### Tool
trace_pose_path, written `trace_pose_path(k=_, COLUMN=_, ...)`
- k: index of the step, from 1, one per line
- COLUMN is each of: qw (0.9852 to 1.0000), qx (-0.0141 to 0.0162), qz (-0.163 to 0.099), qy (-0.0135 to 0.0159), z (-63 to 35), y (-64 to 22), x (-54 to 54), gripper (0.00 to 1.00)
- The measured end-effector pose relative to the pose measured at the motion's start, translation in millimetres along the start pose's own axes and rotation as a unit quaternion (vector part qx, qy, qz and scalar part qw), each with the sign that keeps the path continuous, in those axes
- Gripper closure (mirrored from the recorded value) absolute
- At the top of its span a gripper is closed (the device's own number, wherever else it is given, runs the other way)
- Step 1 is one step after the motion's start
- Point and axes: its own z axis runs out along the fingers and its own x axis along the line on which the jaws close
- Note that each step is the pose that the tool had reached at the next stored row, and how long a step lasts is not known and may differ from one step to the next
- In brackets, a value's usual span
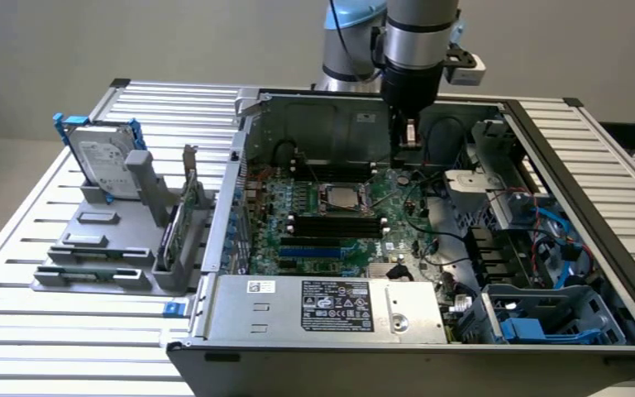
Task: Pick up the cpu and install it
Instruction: 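Close the cpu cover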
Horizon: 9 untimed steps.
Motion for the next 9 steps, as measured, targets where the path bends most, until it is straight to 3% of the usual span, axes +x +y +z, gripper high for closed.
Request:
trace_pose_path(k=5, qw=0.9998, qx=-0.0184, qz=0.000, qy=0.0003, z=1.2, y=4.7, x=0.0, gripper=0.89)
trace_pose_path(k=9, qw=0.9997, qx=-0.0241, qz=-0.001, qy=-0.0005, z=6.0, y=4.7, x=0.0, gripper=0.89)
